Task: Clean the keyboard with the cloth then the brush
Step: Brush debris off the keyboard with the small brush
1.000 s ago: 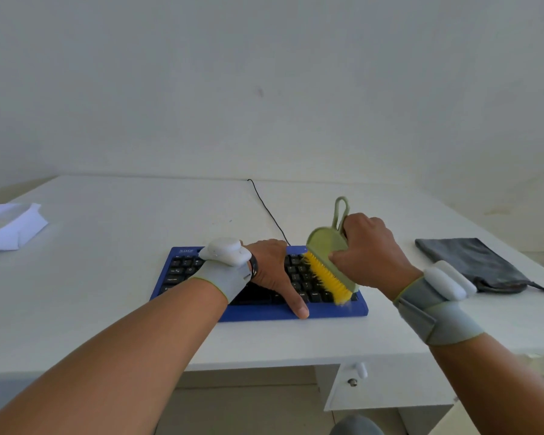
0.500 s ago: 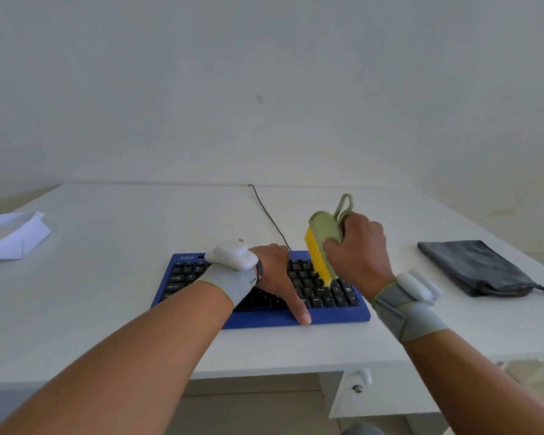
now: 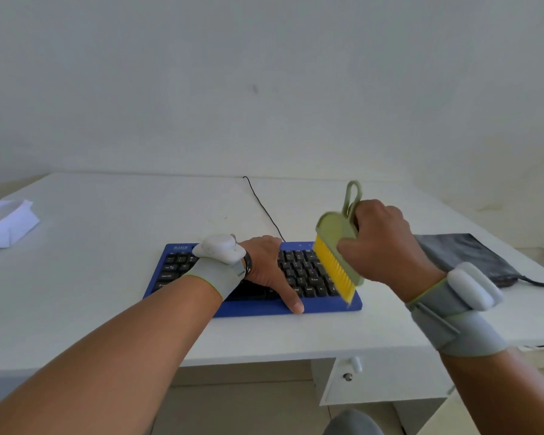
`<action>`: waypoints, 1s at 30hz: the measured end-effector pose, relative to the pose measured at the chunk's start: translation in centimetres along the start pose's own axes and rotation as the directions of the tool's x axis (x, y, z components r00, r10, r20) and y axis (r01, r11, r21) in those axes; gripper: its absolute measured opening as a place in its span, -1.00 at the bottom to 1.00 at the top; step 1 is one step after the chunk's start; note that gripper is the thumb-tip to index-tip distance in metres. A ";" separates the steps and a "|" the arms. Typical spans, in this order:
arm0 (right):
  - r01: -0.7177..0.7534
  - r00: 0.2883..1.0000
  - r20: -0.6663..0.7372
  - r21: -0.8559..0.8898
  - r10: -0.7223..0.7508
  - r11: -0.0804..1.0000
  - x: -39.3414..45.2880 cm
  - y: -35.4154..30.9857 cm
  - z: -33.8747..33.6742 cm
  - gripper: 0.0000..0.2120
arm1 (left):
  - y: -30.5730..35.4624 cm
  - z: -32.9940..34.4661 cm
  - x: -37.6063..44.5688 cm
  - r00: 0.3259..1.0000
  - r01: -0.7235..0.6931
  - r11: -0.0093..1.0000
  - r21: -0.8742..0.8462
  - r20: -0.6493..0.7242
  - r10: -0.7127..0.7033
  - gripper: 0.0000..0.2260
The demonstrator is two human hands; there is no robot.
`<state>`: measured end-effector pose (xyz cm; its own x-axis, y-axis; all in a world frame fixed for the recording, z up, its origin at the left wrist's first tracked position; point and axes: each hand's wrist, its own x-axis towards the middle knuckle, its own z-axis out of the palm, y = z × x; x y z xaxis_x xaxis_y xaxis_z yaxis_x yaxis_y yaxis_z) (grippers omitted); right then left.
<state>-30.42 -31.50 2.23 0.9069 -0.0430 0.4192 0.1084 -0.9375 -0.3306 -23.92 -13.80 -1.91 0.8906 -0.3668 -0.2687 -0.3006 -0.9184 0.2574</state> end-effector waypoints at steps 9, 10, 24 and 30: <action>-0.020 0.995 -0.091 0.079 0.027 0.997 1.6 0.9 4.9 -0.85 | 0.1 0.0 -0.7 1.000 -0.015 1.000 0.005 0.005 0.015 -0.02; -0.030 0.998 -0.062 0.059 0.033 0.998 1.5 0.9 4.8 -0.85 | 0.1 0.0 -0.6 1.000 -0.012 1.000 0.001 0.004 0.012 -0.02; -0.074 0.997 -0.032 -0.017 0.074 0.997 -0.1 0.6 -0.5 -0.74 | -0.1 0.0 0.1 1.000 0.008 1.000 0.022 0.018 -0.009 0.11; -0.109 0.978 -0.167 0.089 0.123 0.990 2.6 1.5 2.9 -0.82 | 1.1 -0.7 0.8 0.999 -0.010 0.994 0.113 0.041 0.005 0.15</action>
<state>-26.76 -32.06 0.38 0.8324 -0.2151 0.5107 0.0444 -0.8928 -0.4483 -23.26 -15.01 -1.23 0.8742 -0.3773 -0.3056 -0.3459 -0.9256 0.1533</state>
